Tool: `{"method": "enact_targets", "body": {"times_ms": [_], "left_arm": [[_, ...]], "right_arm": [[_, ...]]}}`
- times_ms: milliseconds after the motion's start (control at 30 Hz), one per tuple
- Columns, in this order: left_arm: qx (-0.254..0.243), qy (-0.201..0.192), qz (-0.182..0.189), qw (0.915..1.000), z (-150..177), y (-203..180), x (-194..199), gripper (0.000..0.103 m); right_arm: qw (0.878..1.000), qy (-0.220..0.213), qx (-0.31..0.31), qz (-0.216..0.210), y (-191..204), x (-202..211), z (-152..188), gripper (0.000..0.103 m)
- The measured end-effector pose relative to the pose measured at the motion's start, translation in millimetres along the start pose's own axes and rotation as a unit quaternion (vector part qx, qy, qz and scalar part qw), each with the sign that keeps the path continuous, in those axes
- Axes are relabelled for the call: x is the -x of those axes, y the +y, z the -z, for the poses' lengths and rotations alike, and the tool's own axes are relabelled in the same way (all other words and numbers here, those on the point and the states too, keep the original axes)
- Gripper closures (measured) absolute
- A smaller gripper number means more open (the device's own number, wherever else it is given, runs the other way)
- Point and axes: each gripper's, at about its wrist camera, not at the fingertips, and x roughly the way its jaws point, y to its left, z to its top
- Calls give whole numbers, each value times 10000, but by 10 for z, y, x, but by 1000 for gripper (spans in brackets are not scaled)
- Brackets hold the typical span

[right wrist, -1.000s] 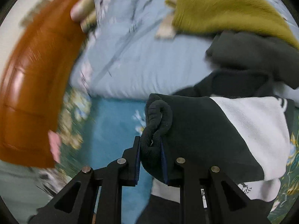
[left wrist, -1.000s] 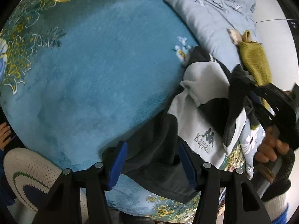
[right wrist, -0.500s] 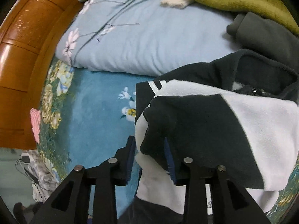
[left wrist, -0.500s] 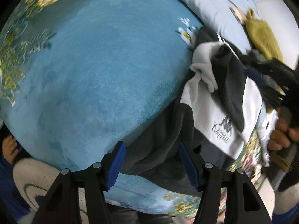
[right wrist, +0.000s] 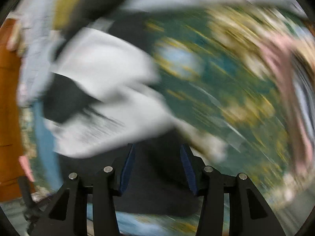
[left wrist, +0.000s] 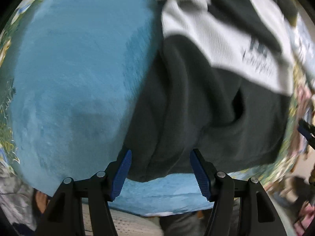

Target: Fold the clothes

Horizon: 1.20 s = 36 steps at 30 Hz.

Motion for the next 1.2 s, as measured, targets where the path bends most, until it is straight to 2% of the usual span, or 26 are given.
{"method": "enact_targets", "body": {"times_ms": [67,133,367,433,533,600,667,800,833,900,1033,1167,1200], "left_arm": [[-115,18,-125,9999,29,-32,-78,37],[-185,0,-193,9996,33,-43,-120,37],[-453,-49,-334,9984,52,-101,-158,42],[-513,-34,-359,9980,73,-106,-172,49],[-535,-22,-375,9979,104,-91,-179,69],[-457,-141,-95,9988,148,-27,-60,90],[-378,-261,184,9988,191,36,58,93],[-207,-515,736,9957,281,178,304,94],[-103,-622,802,9948,316,285,385,94],[193,-694,627,9954,373,572,441,94],[834,-551,540,9935,282,972,277,94],[678,-507,256,9961,127,916,182,94],[608,-473,204,9968,102,907,165,91]], "right_arm": [[9993,302,-73,191,-308,-82,216,54],[9985,508,-16,183,-437,-185,368,54],[9960,804,-112,-374,-484,-616,542,54],[9952,843,-116,-492,-449,-718,543,54],[9935,877,-117,-710,-392,-775,535,54],[9932,886,-55,-752,-349,-788,536,54],[9929,909,-22,-767,-333,-781,536,59],[9919,845,17,-945,-322,-636,524,95],[9912,770,74,-1074,-298,-553,527,95],[9887,642,320,-1318,-207,-389,557,95],[9858,759,574,-1385,-60,-389,646,95],[9869,900,477,-1252,14,-601,712,92],[9872,907,448,-1231,14,-641,711,92]]}}
